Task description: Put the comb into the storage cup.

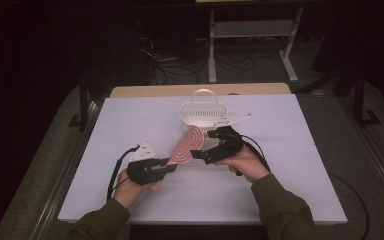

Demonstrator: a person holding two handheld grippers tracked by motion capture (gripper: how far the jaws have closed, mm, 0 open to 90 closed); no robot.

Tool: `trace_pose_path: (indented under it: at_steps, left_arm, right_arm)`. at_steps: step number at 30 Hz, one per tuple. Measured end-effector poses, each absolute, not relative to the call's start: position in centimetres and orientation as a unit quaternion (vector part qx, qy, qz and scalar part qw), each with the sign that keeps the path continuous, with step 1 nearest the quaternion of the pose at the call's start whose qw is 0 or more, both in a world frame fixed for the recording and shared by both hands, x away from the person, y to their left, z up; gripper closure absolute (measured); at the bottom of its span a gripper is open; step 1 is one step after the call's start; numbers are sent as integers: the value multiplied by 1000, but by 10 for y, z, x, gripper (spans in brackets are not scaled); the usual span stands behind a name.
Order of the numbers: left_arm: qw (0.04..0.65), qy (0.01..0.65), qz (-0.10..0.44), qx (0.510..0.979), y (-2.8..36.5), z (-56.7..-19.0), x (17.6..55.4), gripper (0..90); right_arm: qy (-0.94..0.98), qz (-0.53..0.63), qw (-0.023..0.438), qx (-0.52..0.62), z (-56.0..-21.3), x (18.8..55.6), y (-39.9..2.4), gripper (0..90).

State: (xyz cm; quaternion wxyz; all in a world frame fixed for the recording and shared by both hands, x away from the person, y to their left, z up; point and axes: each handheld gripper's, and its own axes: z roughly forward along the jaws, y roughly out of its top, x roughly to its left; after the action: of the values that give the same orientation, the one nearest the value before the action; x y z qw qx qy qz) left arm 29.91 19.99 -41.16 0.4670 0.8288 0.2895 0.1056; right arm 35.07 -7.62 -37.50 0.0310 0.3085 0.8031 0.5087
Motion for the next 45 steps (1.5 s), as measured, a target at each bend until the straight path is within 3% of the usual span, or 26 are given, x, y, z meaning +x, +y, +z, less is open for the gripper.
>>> trace_pose_path:
  at_steps: [32,45]
  left_arm:
    - [478,281,125,823,191,-409,294,703]
    - [476,278,127,825,190,-410,294,702]
  right_arm:
    - [792,522,7,316,-379,360,-57,0]
    - [787,524,-11,324,-382,362,-58,115]
